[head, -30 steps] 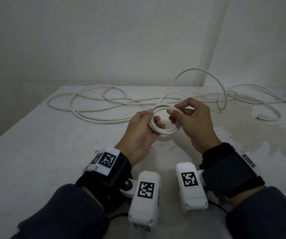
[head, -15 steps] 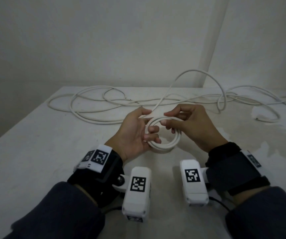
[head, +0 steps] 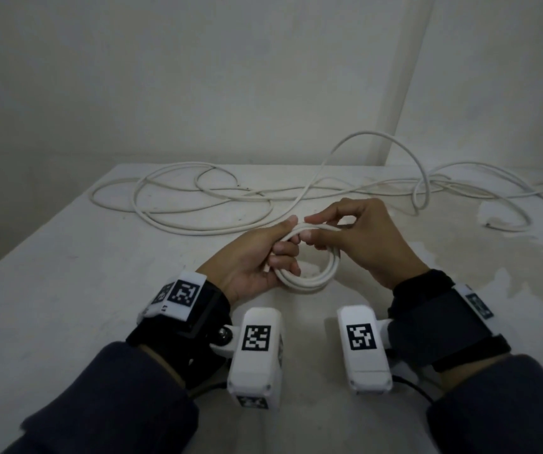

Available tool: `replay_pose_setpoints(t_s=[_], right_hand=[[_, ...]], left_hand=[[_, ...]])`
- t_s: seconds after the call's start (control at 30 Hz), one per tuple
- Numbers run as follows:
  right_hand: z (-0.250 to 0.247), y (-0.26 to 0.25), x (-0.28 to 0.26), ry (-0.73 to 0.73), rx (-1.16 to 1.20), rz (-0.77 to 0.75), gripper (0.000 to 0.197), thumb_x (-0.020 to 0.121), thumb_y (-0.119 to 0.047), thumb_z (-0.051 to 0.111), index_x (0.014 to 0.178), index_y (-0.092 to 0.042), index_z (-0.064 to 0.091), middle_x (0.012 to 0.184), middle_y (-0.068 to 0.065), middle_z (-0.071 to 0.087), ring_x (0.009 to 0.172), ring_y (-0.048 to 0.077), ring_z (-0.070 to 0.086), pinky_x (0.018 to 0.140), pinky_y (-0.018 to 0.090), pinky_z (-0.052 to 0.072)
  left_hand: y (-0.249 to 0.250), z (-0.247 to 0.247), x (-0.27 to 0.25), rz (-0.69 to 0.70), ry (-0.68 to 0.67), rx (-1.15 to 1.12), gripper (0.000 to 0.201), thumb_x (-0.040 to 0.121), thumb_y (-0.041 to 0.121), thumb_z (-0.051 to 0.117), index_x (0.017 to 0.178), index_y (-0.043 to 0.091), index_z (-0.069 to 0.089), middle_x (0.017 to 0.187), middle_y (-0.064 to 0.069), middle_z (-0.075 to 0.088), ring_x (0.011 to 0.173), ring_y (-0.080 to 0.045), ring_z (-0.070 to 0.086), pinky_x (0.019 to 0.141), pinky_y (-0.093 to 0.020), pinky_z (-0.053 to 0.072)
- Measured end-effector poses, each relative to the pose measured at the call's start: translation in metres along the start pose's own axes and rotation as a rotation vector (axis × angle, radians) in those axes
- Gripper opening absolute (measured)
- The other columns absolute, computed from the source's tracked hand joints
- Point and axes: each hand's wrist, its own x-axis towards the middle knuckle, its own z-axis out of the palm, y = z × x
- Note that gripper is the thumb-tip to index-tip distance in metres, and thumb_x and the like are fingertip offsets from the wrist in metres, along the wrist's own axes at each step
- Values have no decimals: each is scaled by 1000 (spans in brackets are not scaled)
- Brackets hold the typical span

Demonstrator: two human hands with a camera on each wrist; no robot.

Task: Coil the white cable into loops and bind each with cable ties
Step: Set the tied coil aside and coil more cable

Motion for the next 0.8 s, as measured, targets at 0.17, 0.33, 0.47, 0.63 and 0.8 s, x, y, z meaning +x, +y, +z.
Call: replay_pose_setpoints(t_s=[0.17, 0.33, 0.47, 0.63, 0.8], right_hand=[[-1, 6, 5, 78, -236, 1, 18, 63, -26, 87, 78, -26, 77, 71, -8, 65, 67, 1, 57, 67, 11, 41], [-2, 4, 6, 69, -347, 20, 17, 70, -21, 84, 86, -24, 78, 75, -15, 71, 71, -1, 67, 72, 12, 48], [-3, 1, 4, 95, -518, 23, 19, 64, -28, 87, 78, -30, 75, 68, -22, 66, 61, -7, 62, 64, 10, 41], [-3, -1, 4, 108, -543, -2, 18, 62, -28, 88, 69, -28, 72, 57, -21, 61, 57, -8, 60, 61, 9, 41], [-5, 3, 5, 74, -476, 22, 17, 60, -27, 90, 68, -24, 75, 60, -15, 67, 62, -2, 64, 67, 16, 48]], left_hand=[[-5, 5, 4, 100, 114, 4, 32, 98, 31, 49, 74, 9, 49, 40, 9, 30, 29, -4, 22, 44, -17, 40], [-7, 5, 3, 206, 194, 3, 33, 99, 30, 48, 74, 9, 50, 42, 8, 31, 29, -4, 26, 50, -21, 39], [-9, 7, 1, 242, 158, 48, 32, 100, 30, 44, 77, 9, 51, 46, 7, 32, 32, -5, 27, 55, -23, 37], [-10, 7, 1, 249, 154, 45, 32, 101, 30, 43, 78, 9, 50, 47, 7, 32, 33, -5, 27, 53, -22, 38], [-9, 6, 1, 240, 152, 42, 30, 101, 28, 45, 76, 12, 46, 44, 8, 32, 32, -4, 26, 42, -18, 35]])
